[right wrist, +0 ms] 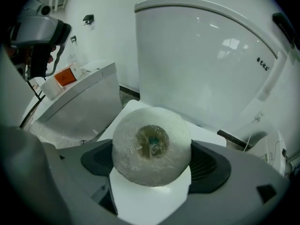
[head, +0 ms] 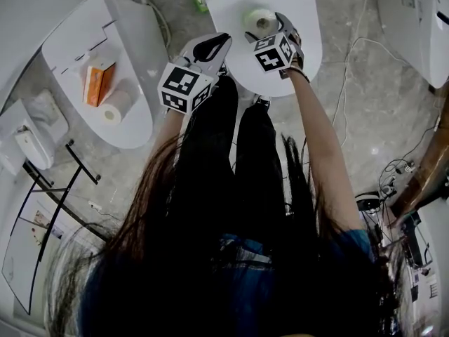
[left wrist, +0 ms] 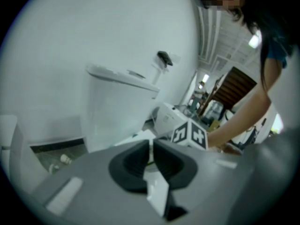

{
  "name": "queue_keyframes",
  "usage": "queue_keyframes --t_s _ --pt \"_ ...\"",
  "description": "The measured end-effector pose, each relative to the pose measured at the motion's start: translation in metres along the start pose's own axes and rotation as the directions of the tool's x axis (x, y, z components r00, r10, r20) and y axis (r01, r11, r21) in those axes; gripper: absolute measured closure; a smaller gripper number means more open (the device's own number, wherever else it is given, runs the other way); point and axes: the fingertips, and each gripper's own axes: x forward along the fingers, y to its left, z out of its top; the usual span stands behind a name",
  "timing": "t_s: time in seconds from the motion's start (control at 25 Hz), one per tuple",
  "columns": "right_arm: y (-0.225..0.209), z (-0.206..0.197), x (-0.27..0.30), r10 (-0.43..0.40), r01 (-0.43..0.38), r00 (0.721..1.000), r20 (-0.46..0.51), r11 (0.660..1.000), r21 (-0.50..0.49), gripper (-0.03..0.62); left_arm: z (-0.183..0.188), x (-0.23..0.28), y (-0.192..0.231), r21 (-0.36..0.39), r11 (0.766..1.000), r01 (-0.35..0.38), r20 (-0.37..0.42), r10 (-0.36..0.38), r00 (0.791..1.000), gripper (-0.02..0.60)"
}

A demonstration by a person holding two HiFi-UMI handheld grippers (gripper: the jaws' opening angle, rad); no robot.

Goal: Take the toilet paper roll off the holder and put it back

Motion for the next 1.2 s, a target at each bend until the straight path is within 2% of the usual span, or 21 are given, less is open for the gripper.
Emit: queue_keyframes --t_s 0.2,0.48,0.76,1.0,1.2 --pt "0.001 0.0 -0.003 0.007 -0.007 0.999 -0.046 1.0 0.005 0.155 0.003 -0.001 -0.002 0.01 1.0 -0.002 -0.003 0.002 1.0 0.563" --pt "-0.002 0.016 -0.058 0.049 -0.052 0.997 0.06 0.997 0.054 0.155 0.006 -0.01 -0.013 0.019 1.0 -0.02 -0.001 0.02 1.0 0.563" --pt "0.002 0.013 -0.154 0.116 -0.141 0.98 0.164 0.978 0.151 0.157 0.03 -0.027 -0.058 0.043 0.999 -0.021 0.025 0.02 0.999 0.563" --pt "0.027 0.006 -0.258 0.188 -0.273 0.942 0.278 0.911 0.309 0.157 0.063 -0.058 -0.106 0.072 0.996 -0.052 0.07 0.047 0.996 0.563" --pt "0.037 0.0 -0.338 0.164 -0.257 0.931 0.327 0.929 0.265 0.157 0.082 -0.09 -0.148 0.063 0.992 -0.11 0.119 0.102 0.988 0.563"
